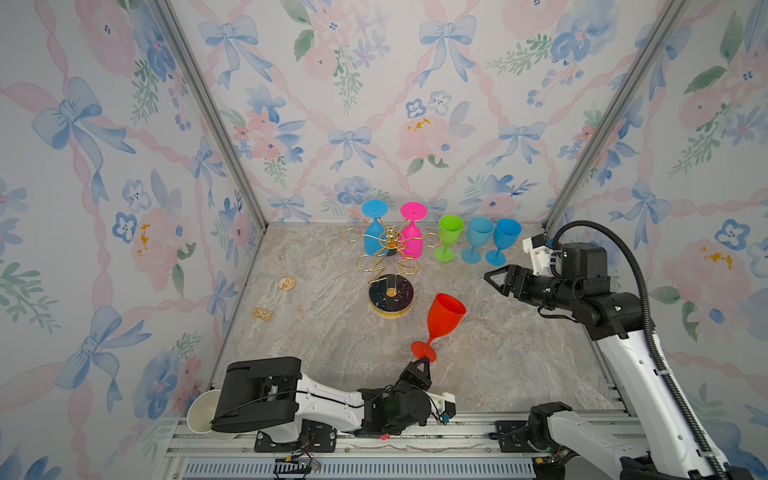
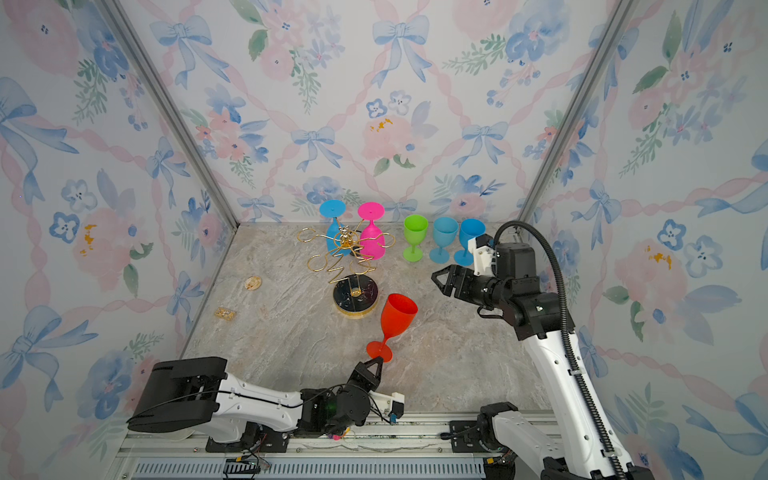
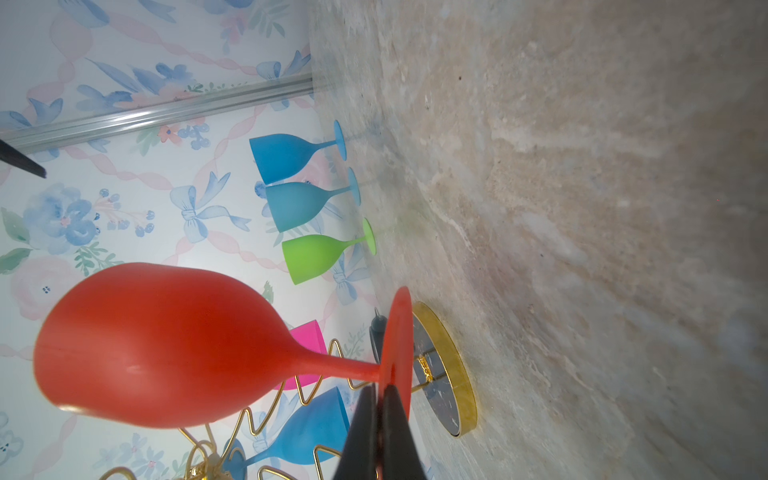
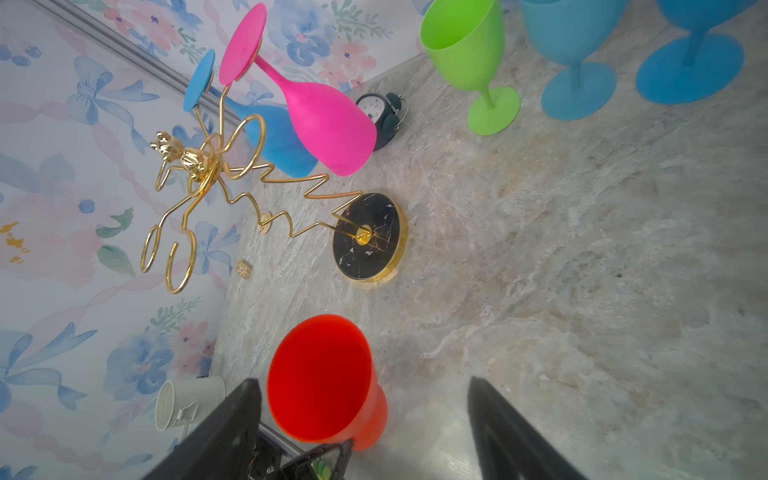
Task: Take the wine glass off the wine glass rack
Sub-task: 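Hold the red glass foot with the left gripper while the right approaches, then close the right gripper on the rim of the red glass bowl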
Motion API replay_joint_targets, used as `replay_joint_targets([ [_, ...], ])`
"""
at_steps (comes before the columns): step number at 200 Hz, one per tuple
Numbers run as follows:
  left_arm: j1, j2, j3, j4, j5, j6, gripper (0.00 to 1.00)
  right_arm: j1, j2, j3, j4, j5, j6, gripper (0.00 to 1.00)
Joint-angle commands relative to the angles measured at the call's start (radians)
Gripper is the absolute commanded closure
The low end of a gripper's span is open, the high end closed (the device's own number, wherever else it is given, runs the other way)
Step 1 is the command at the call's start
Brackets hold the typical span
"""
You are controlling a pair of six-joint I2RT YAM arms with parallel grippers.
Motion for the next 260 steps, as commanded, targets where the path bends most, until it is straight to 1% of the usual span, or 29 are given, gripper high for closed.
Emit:
replay_joint_targets([
  [1, -0.004, -0.04, -0.052, 0.068, 0.001, 0.094, 1.0, 0.074, 0.038, 0.033, -0.066, 0.0, 0.013, 0.23],
  [37, -0.004, -0.1, -0.099, 0.105, 0.017, 0.151, 1.0, 0.144, 0.093, 0.069, -0.132, 0.032, -0.028, 0.29],
  [71, -0.003, -0.191, -0.179, 0.134, 0.077, 0.207, 1.0, 0.185, 0.124, 0.075, -0.176, 0.047, -0.071, 0.33],
  [95, -0.002, -0.261, -0.259, 0.179, 0.125, 0.283, 1.0, 0.22, 0.137, 0.066, -0.175, 0.038, -0.085, 0.34],
  [120, -0.001, -0.306, -0.282, 0.179, 0.129, 0.293, 1.0, 0.25, 0.151, 0.058, -0.153, 0.0, -0.086, 0.36],
  [142, -0.001, -0.313, -0.284, 0.18, 0.128, 0.3, 1.0, 0.279, 0.174, 0.062, -0.152, -0.022, -0.096, 0.37],
  [174, -0.002, -0.31, -0.283, 0.18, 0.129, 0.309, 1.0, 0.316, 0.198, 0.061, -0.159, -0.02, -0.112, 0.39],
  [233, -0.001, -0.323, -0.287, 0.179, 0.125, 0.312, 1.0, 0.322, 0.21, 0.046, -0.157, -0.014, -0.127, 0.43],
  [260, -0.001, -0.325, -0.285, 0.179, 0.117, 0.314, 1.0, 0.322, 0.217, 0.032, -0.153, -0.016, -0.132, 0.47],
])
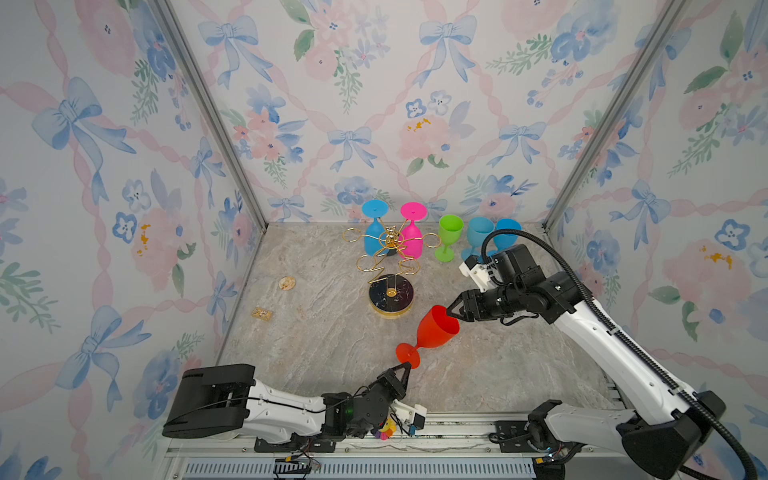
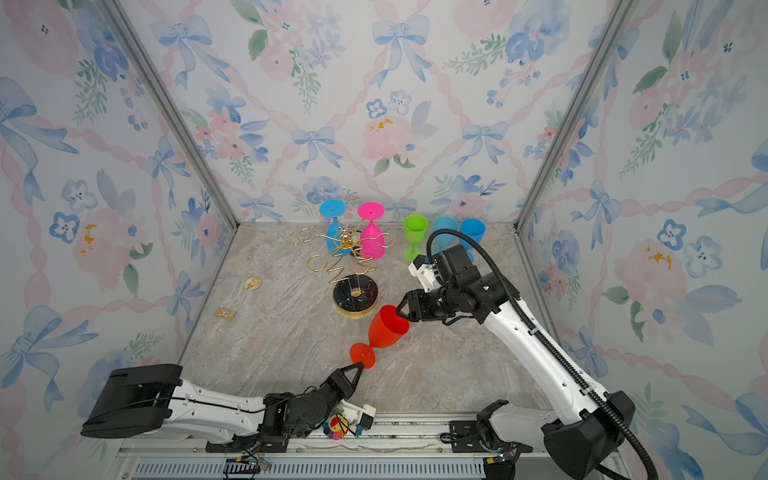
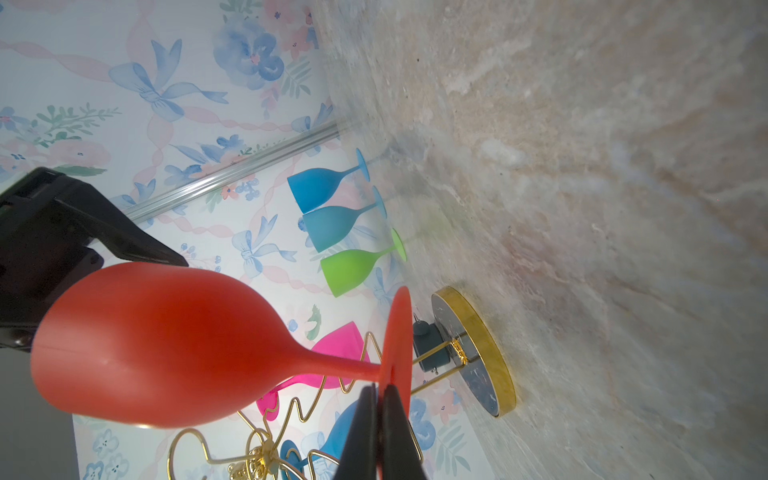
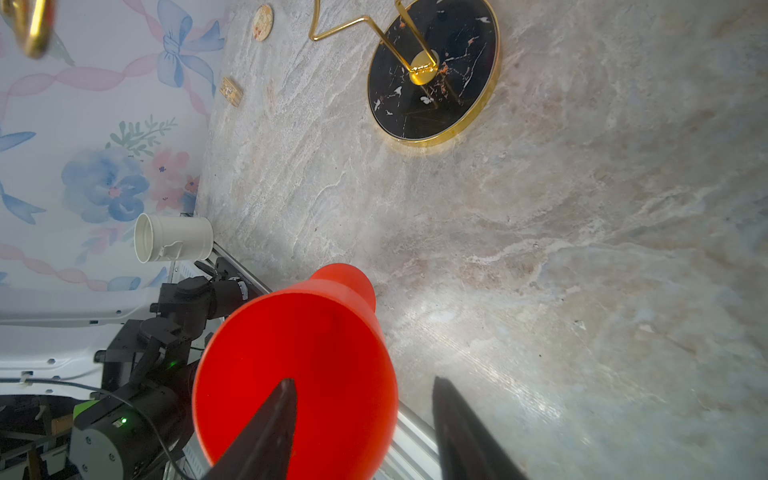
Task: Take the wine glass off the wine glass rack
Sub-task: 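Close the right gripper on the rim of the red glass bowl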
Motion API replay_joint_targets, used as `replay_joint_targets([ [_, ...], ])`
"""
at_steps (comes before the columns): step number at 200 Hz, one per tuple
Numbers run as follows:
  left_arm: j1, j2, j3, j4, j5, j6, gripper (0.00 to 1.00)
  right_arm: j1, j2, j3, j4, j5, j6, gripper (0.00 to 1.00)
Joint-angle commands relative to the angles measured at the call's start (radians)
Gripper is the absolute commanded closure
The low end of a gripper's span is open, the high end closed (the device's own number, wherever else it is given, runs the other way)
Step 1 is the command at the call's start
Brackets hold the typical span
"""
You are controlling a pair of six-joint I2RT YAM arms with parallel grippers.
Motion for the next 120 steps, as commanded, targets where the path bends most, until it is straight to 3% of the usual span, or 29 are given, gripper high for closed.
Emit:
replay_joint_targets([
  [1, -0.001, -0.023, -0.004, 0.033, -0.004, 0.008, 1.0, 0.012, 0.013, -0.012, -0.013, -0.01, -0.021, 0.47],
  [38, -0.001, -0.036, -0.007, 0.033, -0.01, 0.009, 1.0, 0.013, 0.014, -0.037, 0.004, -0.012, -0.019, 0.5],
  [120, -0.002, -0.023, -0.001, 0.033, -0.027, 0.018, 1.0, 0.012, 0.013, -0.062, 0.043, -0.085, -0.006, 0.68],
])
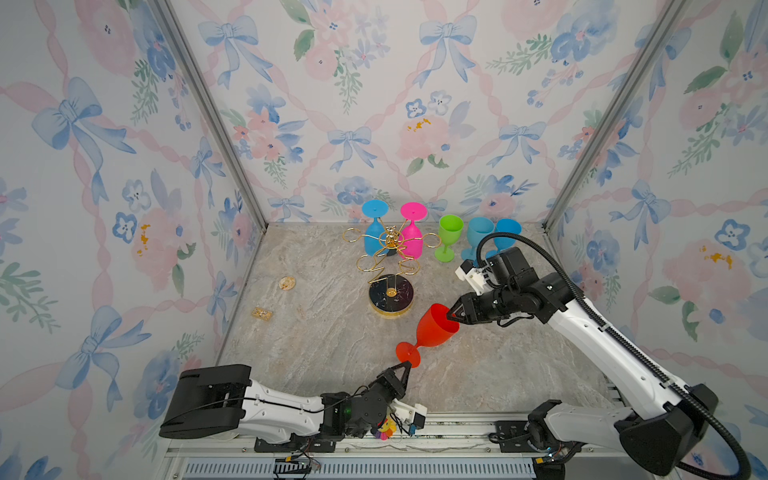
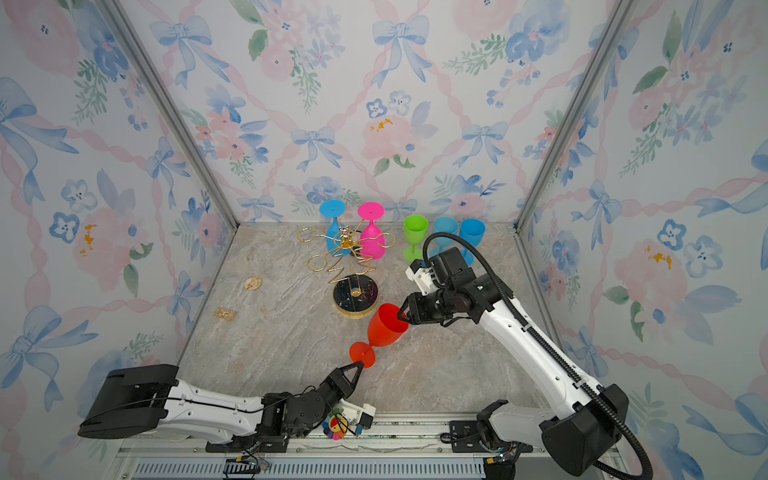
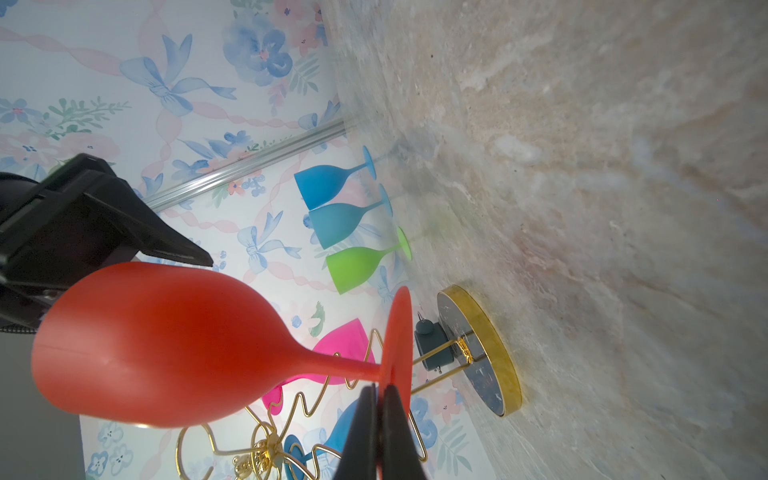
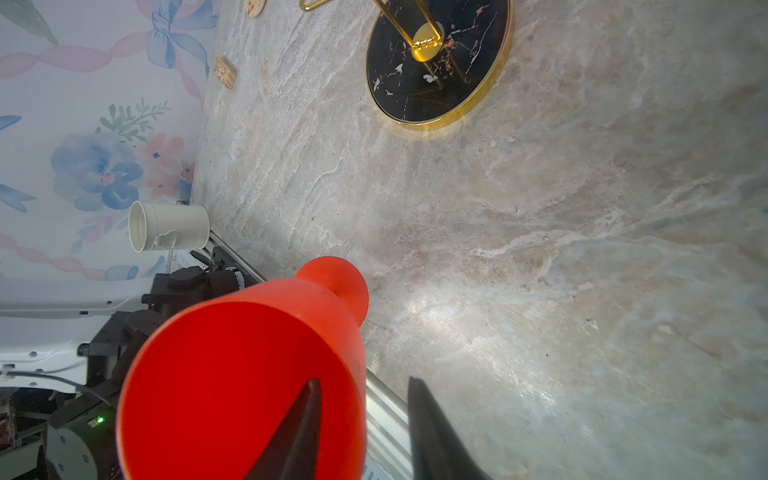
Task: Take the wine glass off the wine glass rack
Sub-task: 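Close the right gripper on the rim of the red glass bowl, then open the left gripper off the glass foot while the right pulls the glass away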
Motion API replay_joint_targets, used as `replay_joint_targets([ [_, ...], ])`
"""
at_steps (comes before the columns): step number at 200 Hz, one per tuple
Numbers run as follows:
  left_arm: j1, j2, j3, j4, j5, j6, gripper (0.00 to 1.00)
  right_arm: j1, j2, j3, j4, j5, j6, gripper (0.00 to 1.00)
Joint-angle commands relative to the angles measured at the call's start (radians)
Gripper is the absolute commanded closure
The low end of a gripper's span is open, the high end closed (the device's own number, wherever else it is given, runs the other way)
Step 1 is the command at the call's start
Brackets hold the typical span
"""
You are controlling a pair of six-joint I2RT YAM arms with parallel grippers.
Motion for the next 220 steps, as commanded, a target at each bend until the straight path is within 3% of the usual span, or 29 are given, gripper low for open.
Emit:
replay_joint_targets([
  [1, -0.002, 0.001, 0.001, 0.033, -0.025, 0.013, 1.0, 0.012, -0.005, -0.015, 0.015, -0.048, 0.002, 0.69],
  [91, -0.002, -0.007, 0.003, 0.033, -0.041, 0.005, 1.0, 0.012, -0.017, -0.026, 0.022, -0.042, 0.005, 0.93],
  [128, -0.001, -0.004, 0.007, 0.032, -0.051, -0.015, 0.72, 0.01, -0.026, -0.026, 0.024, -0.014, 0.004, 0.98],
  [148, -0.001, -0.012, 0.006, 0.033, -0.05, -0.034, 0.43, 0.001, -0.031, -0.025, 0.025, 0.016, 0.007, 0.99],
  [160, -0.002, -0.021, 0.009, 0.032, -0.042, -0.063, 0.32, -0.011, -0.037, -0.03, 0.041, 0.03, 0.019, 1.0],
  [181, -0.002, -0.032, 0.015, 0.032, -0.051, -0.108, 0.25, -0.033, -0.043, -0.046, 0.074, 0.048, 0.039, 1.0],
  [220, -0.002, -0.064, 0.007, 0.031, -0.078, -0.201, 0.21, -0.079, -0.061, -0.051, 0.085, 0.119, 0.046, 1.0],
])
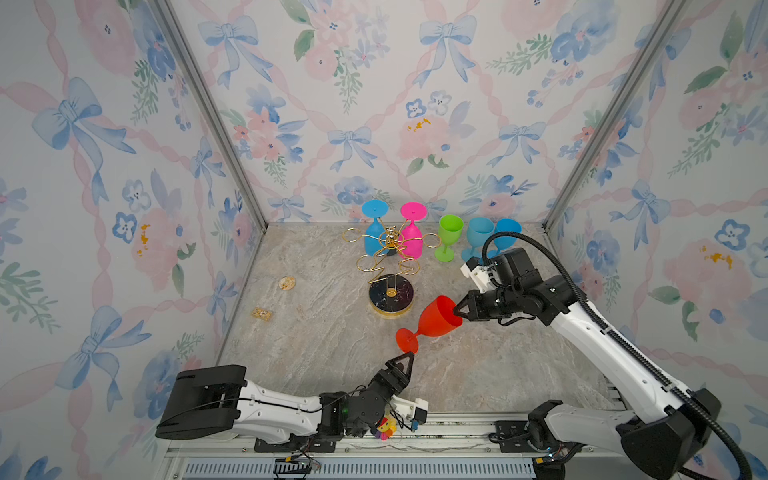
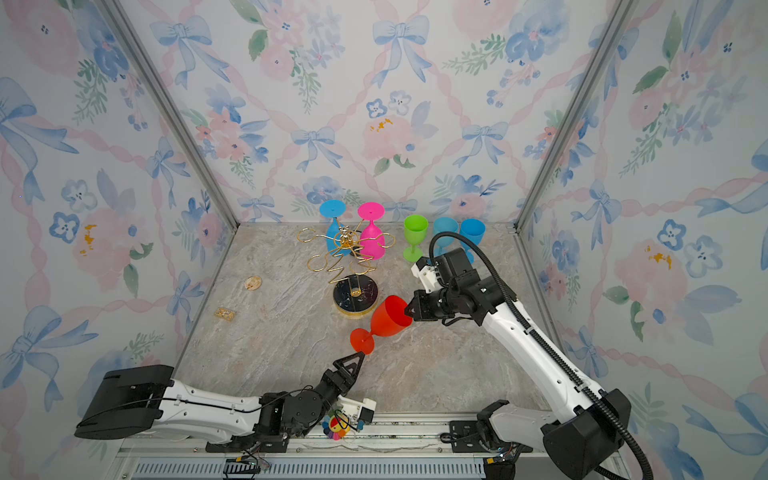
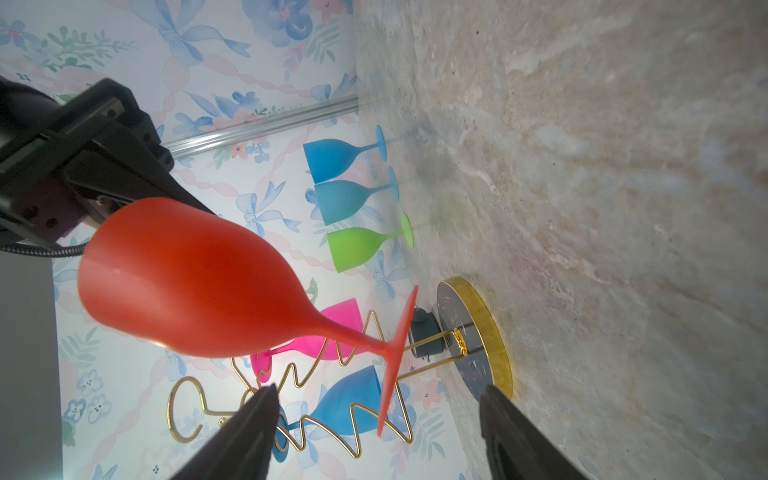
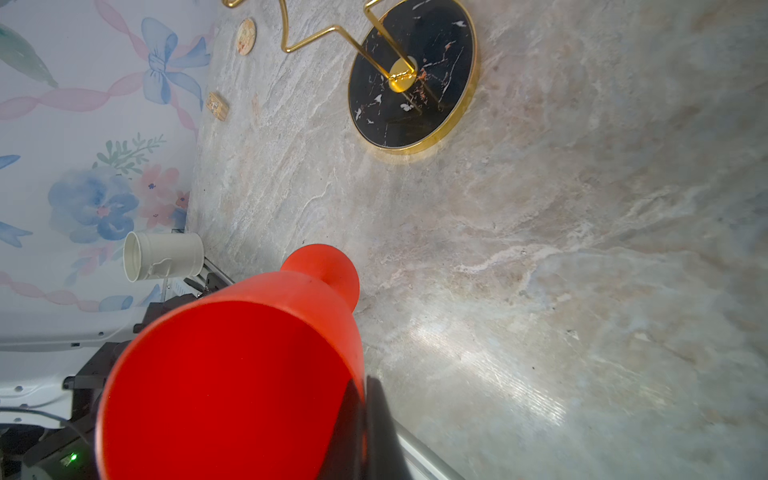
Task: Take the wine glass off the wine glass rack
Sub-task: 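Open the left gripper off the glass foot while the right pulls the glass away, then lower the red glass beside the blue glass with the right gripper while the left withdraws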
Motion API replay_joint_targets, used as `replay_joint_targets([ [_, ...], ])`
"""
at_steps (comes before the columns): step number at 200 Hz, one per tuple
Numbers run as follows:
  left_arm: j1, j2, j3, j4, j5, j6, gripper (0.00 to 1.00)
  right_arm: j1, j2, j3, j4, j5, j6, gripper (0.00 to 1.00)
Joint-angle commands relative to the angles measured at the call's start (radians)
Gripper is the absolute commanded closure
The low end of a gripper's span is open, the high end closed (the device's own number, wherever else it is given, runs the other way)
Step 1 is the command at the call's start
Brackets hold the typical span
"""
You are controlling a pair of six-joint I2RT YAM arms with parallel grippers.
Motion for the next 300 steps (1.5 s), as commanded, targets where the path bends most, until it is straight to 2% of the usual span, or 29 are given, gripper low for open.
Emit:
replay_joint_targets([
  [1, -0.001, -0.027, 0.006, 0.017, -0.031, -0.092, 0.21, -0.032, -0.036, -0.016, 0.027, 0.069, 0.017, 1.0],
  [29, -0.002, -0.047, 0.023, 0.016, -0.086, -0.212, 0.2, -0.075, -0.064, -0.012, 0.011, 0.183, 0.01, 1.0],
  [56, 0.001, -0.05, 0.068, 0.002, -0.164, -0.314, 0.13, -0.103, -0.089, -0.001, -0.019, 0.383, -0.025, 1.0],
  [84, 0.021, -0.068, 0.147, -0.152, -0.195, -0.48, 0.11, -0.173, -0.096, -0.035, 0.028, 0.422, -0.025, 1.0],
  [110, 0.059, -0.14, 0.231, -0.372, -0.142, -0.679, 0.1, -0.243, -0.097, -0.064, 0.08, 0.474, 0.011, 1.0],
  [127, 0.116, -0.192, 0.335, -0.611, -0.023, -0.912, 0.09, -0.28, -0.107, -0.077, 0.12, 0.517, 0.02, 1.0],
  [137, 0.161, -0.215, 0.383, -0.679, 0.036, -1.061, 0.09, -0.302, -0.113, -0.077, 0.133, 0.567, 0.029, 1.0],
  [147, 0.191, -0.233, 0.41, -0.715, 0.074, -1.145, 0.09, -0.327, -0.119, -0.077, 0.144, 0.619, 0.036, 1.0],
  [180, 0.213, -0.249, 0.455, -0.746, 0.072, -1.307, 0.08, -0.435, -0.105, -0.064, 0.162, 0.653, 0.04, 1.0],
  [207, 0.228, -0.244, 0.419, -0.724, 0.028, -1.439, 0.08, -0.486, -0.051, -0.045, 0.149, 0.713, 0.057, 1.0],
  [227, 0.249, -0.257, 0.374, -0.683, 0.028, -1.486, 0.09, -0.51, -0.023, -0.042, 0.161, 0.711, 0.062, 1.0],
  [249, 0.28, -0.292, 0.368, -0.71, 0.036, -1.511, 0.08, -0.542, 0.011, -0.015, 0.177, 0.71, 0.059, 1.0],
  [260, 0.327, -0.332, 0.373, -0.746, 0.095, -1.534, 0.08, -0.563, 0.036, 0.016, 0.175, 0.708, 0.052, 1.0],
  [284, 0.515, -0.443, 0.356, -0.775, 0.275, -1.637, 0.04, -0.602, 0.087, 0.079, 0.179, 0.7, 0.051, 1.0],
  [300, 0.628, -0.46, 0.364, -0.785, 0.383, -1.676, 0.05, -0.622, 0.131, 0.117, 0.193, 0.688, 0.057, 1.0],
])
